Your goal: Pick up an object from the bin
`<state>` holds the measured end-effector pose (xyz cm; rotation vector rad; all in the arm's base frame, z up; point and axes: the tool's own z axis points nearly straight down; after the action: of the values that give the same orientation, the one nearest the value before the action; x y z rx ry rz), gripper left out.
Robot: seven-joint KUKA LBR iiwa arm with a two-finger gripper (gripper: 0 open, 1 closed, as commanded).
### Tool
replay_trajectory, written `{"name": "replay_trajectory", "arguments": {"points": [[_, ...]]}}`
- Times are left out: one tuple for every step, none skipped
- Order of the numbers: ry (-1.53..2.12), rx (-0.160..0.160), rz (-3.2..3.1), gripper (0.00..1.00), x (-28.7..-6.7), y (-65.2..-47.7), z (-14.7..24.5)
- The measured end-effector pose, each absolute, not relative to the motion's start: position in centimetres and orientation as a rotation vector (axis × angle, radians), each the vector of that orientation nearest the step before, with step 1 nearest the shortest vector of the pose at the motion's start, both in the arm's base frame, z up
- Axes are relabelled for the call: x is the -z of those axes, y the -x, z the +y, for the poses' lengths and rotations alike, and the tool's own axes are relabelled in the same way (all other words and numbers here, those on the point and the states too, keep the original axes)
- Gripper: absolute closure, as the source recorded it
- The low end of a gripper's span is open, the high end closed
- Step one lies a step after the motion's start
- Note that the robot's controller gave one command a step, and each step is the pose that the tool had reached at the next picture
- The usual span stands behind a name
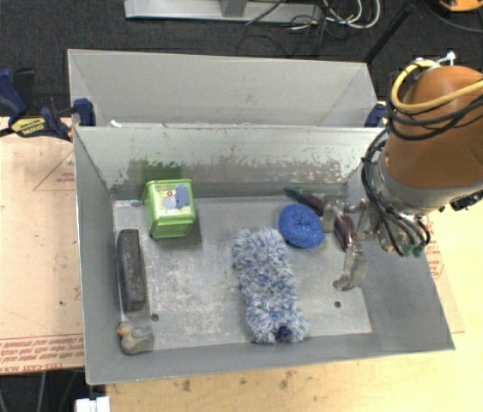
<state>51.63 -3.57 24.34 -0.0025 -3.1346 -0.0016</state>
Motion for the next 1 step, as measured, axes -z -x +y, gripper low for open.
{"name": "replay_trajectory", "arguments": {"points": [[0.001, 0.001, -3.143, 0.00, -24.76, -51.78, -3.56]]}}
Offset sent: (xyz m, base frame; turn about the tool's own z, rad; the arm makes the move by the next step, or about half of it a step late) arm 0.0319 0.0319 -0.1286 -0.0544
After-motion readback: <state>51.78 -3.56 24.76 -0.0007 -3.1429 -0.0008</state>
